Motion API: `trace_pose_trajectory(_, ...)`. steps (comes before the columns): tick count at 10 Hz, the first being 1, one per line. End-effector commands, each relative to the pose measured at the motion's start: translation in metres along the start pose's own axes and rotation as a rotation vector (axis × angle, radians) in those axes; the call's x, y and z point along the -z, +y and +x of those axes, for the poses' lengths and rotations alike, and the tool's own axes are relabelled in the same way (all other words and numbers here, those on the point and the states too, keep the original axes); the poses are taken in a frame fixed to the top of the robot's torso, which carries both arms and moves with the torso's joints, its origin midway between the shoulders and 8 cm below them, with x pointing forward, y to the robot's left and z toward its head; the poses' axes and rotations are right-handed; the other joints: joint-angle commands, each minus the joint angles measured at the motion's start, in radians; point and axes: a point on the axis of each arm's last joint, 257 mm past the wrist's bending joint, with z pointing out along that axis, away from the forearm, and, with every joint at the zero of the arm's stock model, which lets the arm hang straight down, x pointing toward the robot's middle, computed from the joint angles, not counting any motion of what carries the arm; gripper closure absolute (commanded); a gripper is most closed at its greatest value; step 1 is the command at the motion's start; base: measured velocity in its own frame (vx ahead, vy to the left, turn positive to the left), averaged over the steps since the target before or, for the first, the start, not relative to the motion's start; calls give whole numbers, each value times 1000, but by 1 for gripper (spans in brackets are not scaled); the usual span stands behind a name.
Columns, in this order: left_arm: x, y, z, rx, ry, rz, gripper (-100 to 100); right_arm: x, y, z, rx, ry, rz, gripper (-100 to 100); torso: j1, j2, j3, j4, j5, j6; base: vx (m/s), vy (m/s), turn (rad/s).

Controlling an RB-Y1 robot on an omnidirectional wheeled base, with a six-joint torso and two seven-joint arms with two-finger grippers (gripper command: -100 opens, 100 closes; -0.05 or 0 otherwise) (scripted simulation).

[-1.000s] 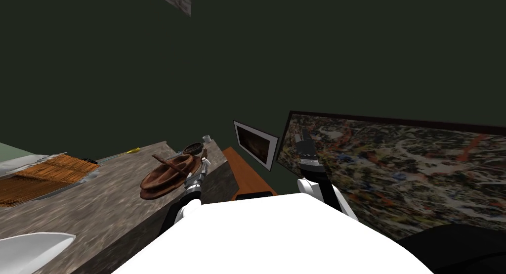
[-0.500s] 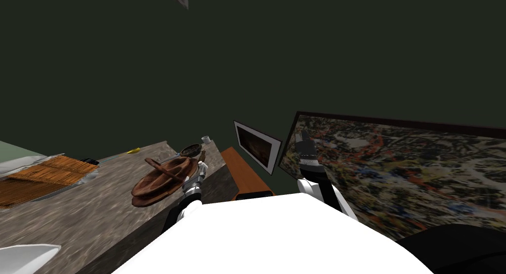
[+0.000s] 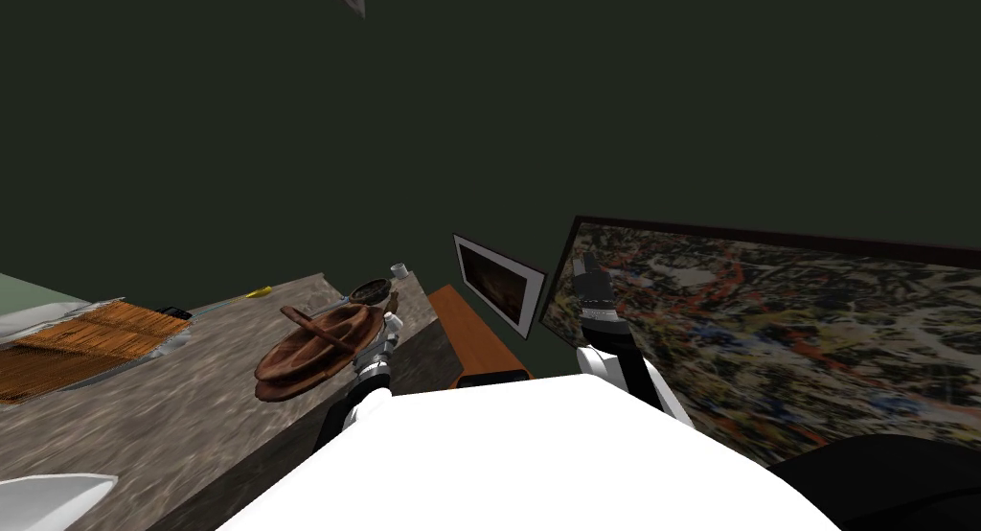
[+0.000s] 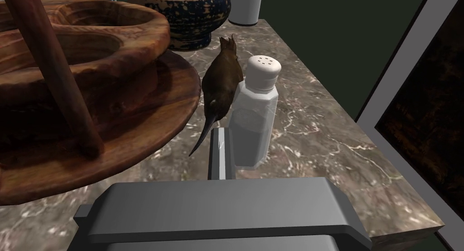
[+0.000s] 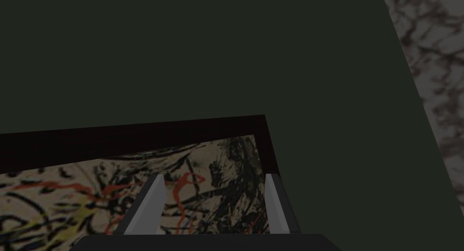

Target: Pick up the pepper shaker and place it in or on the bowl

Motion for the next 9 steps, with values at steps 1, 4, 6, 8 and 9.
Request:
trace_pose_trajectory(1,0,0,0,0,0,0,100,0,0,0,0,0,0,0,0,0,0,0,0,0,0,0,0)
trace_pose_trajectory(4,-7,6,12,-21,25,-26,-100,0,0,0,0,0,0,0,0,0,0,0,0,0,-11,-2,9)
trace_pose_trajectory(6,-15,25,30,-32,66,-65,-100,0,0,0,0,0,0,0,-1,3,2,1,0,0,-79,-26,39)
trace_pose_trajectory(8,-22,52,47,-24,107,-104,-100,0,0,0,0,0,0,0,-3,7,4,2,-1,0,-136,-35,65)
trace_pose_trajectory(9,-23,61,53,-18,120,-116,-100,0,0,0,0,0,0,0,-2,9,5,2,-1,0,-145,-25,66)
